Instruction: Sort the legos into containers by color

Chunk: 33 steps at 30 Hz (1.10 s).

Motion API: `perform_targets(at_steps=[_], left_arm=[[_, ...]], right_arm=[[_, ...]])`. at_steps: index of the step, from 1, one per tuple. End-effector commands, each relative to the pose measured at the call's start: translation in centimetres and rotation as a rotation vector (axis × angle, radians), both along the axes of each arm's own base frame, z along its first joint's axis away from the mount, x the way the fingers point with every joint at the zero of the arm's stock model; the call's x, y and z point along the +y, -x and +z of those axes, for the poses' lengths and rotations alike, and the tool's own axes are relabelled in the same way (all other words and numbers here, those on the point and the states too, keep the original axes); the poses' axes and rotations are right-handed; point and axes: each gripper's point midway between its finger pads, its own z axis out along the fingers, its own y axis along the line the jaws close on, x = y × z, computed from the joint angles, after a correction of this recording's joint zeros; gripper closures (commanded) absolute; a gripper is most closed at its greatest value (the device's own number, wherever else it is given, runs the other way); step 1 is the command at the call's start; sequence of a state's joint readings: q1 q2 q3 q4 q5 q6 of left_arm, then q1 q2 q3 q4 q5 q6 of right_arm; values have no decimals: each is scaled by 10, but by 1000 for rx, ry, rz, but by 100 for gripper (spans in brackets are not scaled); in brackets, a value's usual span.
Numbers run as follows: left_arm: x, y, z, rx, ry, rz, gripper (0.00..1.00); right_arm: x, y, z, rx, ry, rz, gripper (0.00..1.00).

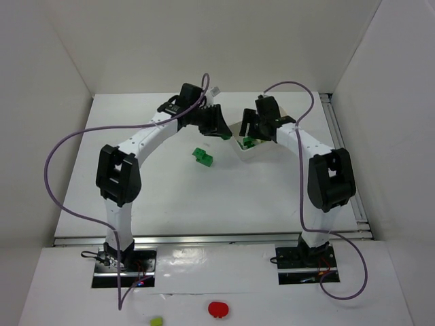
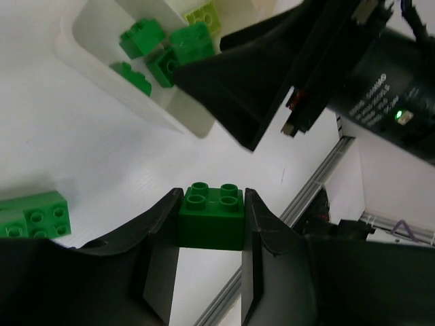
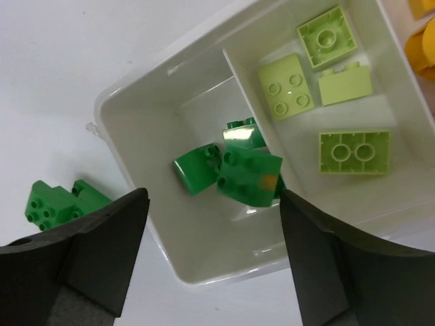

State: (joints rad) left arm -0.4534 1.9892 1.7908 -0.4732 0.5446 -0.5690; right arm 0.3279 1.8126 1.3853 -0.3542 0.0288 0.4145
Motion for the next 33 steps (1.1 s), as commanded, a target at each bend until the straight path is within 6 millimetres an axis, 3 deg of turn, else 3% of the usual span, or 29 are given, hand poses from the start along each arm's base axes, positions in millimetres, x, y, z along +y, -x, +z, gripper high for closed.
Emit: perform_targets(at_steps=[1,2,3,5,6,9,12,15,16,17,19,20,21,24,25,27,29,30,31,32,33], left_arm=[[-14,-23,19,-38,59,38,100],[-17,-28,20,-43,69,43,100],[-21,-32,27,-50,87,41,100],[-30,-37,14,-36,80,31,100],[-33,-42,17,-41,90,35,100],[-42,-48,5,-23,89,32,100],[-51,-55,-11,-1,79,39,100],[-61,-63,-12,-10,93,34,100],[-69,-66,-19,-9,86,31,92],[-74,-63,-23,4,79,21,85],[-75,-68,-32,14,64,31,67],[-76,-71,-36,13,58,38,49],[-75,-70,-44,30,48,39,40],[-74,-71,-37,15,48,48,21],[-73,-70,-42,24,43,49,20],[-72,-67,-30,6,53,36,18],[-71,-62,-5,-32,74,21,18],[-72,-53,-5,-37,64,3,20],[-68,-53,3,-62,55,12,29],[-61,-47,27,-103,56,19,35],[-50,-46,21,-128,2,43,44]], right_arm=[[-3,-13,38,-100,19,-21,14],[-7,-11,39,-103,28,-32,12],[-10,-9,51,-125,26,-55,11],[-26,-3,57,-139,65,-120,11],[-31,5,75,-176,57,-129,11],[-44,11,91,-226,32,-151,12],[-57,20,91,-208,71,-205,13],[-80,30,102,-237,114,-277,13],[-89,37,112,-255,113,-298,13],[-97,43,108,-244,120,-312,13],[-107,50,116,-257,122,-336,13],[-109,57,121,-264,119,-337,13],[-114,61,121,-254,132,-339,13],[-122,72,119,-237,147,-353,13],[-123,74,124,-249,141,-355,13],[-124,78,116,-235,147,-353,13],[-123,80,111,-222,147,-345,13],[-120,78,112,-229,136,-338,13],[-120,78,110,-229,136,-338,13],[-117,78,109,-226,121,-333,13],[-115,75,107,-223,115,-324,13]])
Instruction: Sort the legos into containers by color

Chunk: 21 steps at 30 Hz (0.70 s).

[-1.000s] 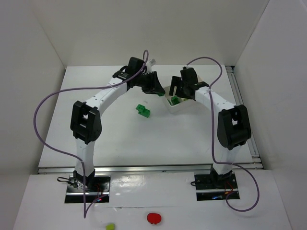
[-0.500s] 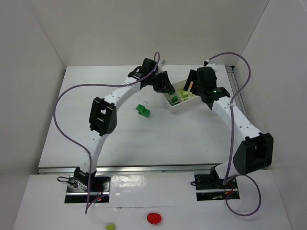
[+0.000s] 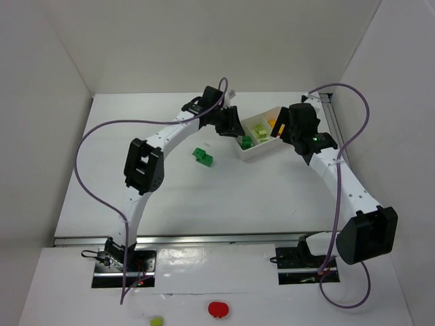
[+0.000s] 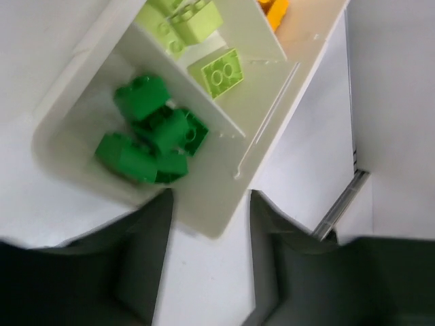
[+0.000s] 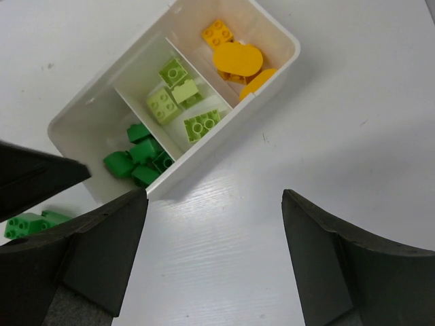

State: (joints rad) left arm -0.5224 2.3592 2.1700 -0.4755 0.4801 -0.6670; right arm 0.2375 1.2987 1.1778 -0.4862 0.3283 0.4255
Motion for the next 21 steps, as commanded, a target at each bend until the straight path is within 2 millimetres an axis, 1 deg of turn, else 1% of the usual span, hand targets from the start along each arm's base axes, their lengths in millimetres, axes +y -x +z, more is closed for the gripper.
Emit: perform_targets(at_steps=[1,2,3,4,5,6,7,9,10,11,12,13,14,15,16,17,18,21], left_arm=[[26,12,75,-179,-45,35,54],[39,14,75,-188,-93,71,63],[65,9,90,-238,-174,198,74],[86,16,67,-192,-263,266,75],[104,22,58,-168,-325,332,73],[127,20,55,-182,-393,436,65],[145,32,45,-144,-422,493,44],[161,41,32,-117,-468,545,31],[168,47,21,-68,-482,570,27],[174,47,12,-31,-492,593,18],[179,49,2,13,-509,614,18],[181,55,-7,85,-515,617,16],[178,51,-5,99,-516,626,15],[175,52,-24,154,-542,612,11],[170,53,-30,192,-541,606,9],[168,53,-28,221,-549,603,8],[166,54,-43,258,-573,588,8],[161,51,-52,301,-566,615,8]], right_arm=[[1,2,0,-5,-12,5,13],[3,0,2,-14,-20,13,15],[6,-2,0,-12,-28,25,15],[6,-1,-4,-3,-26,25,15],[7,-3,-2,-13,-28,25,15],[11,-5,-5,-9,-39,41,15],[11,-5,-5,-9,-39,41,15],[17,-8,-9,-1,-55,66,15],[19,-10,-11,2,-59,74,15],[19,-11,-14,11,-58,74,15],[19,-11,-14,11,-58,74,15],[21,-11,-15,12,-63,81,15],[21,-11,-15,12,-63,81,15],[21,-11,-15,12,-63,81,15],[21,-11,-15,12,-63,81,15],[21,-11,-15,12,-63,81,15],[21,-11,-15,12,-63,81,15],[22,-9,-16,23,-66,89,15]])
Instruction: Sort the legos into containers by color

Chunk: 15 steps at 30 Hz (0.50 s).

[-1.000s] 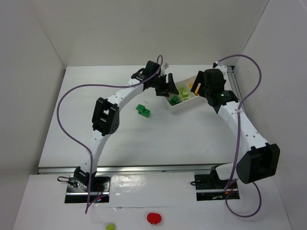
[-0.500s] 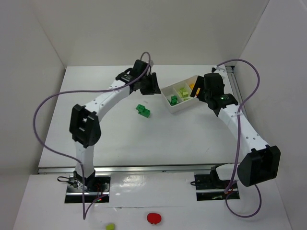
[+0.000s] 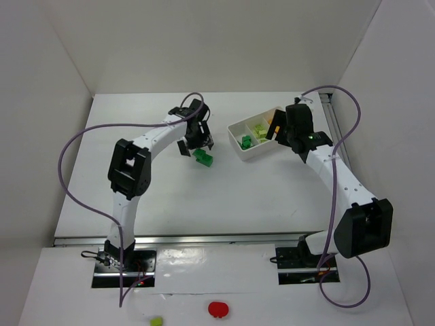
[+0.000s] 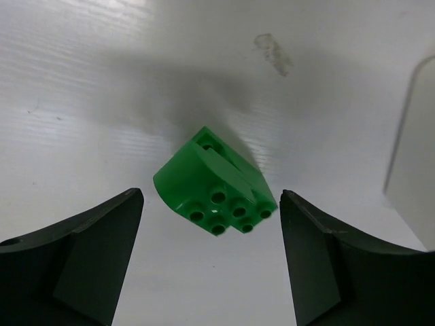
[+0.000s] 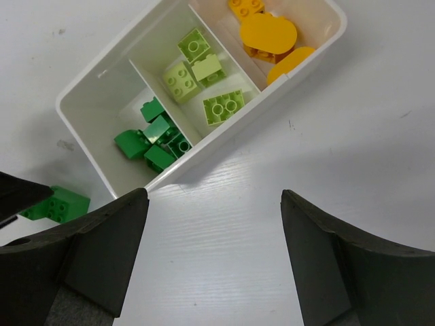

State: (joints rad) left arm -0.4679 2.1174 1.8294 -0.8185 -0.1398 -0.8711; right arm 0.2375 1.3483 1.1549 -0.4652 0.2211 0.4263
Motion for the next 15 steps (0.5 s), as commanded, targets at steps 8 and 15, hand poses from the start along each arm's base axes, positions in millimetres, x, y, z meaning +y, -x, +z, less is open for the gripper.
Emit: perform_targets(at_steps=[8,15], left_arm=[[-4,8,-7,81,6,94,22],[-7,4,-10,69,13,66,47]], right_arm=[[0,-6,10,-43,-5,-1,15],[4,-6,10,-40,-16,15,15]])
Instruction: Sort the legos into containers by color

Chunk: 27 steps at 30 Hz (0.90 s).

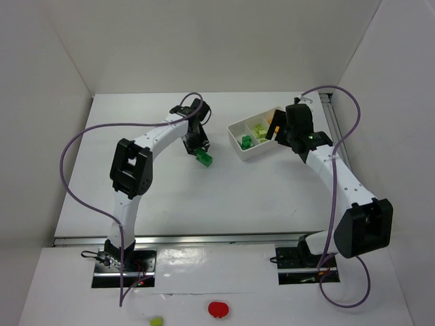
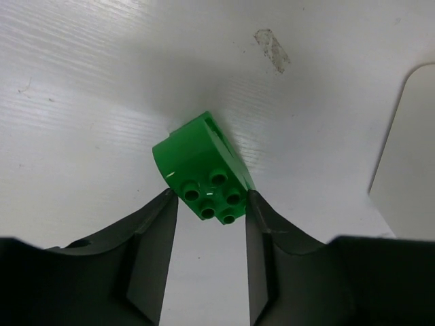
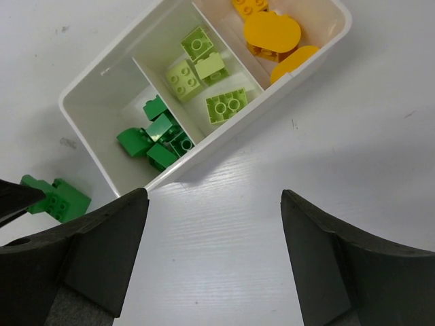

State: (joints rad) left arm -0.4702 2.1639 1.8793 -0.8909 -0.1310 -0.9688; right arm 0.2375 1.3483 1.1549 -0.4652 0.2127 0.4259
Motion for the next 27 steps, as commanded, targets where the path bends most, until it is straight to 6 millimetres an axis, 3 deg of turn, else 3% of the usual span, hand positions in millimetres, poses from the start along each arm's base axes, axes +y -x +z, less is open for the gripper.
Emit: perform_targets(at_steps=[1,4,9,12,14,18,22,27], left_arm=[[-5,-1,4,-8,11,-31,49],[-5,-2,7,-18,4,-87,56],[-20,-11,24,-98,40,-321,52],[-11,-17,23,-115,-23,-359,39],[-3,-18,22,-116,-66,-342,19],[-5,-18,22,-112,-50,-301,8],[-5,-15,9,-71,-41,-214,18],[-8,-19,8,-66,-12,-112,24]], right_arm=[[2,-4,6,-32,-10,8,15],[2,-5,2,-22,-7,8,15],[4,-5,2,-20,-13,15,15],[6,-5,-2,-10,-16,23,15],[6,-5,-2,-10,-16,23,15],[9,-6,-1,-16,-29,37,15],[9,-7,-4,-7,-27,37,15],[11,-7,-4,-6,-32,45,15]])
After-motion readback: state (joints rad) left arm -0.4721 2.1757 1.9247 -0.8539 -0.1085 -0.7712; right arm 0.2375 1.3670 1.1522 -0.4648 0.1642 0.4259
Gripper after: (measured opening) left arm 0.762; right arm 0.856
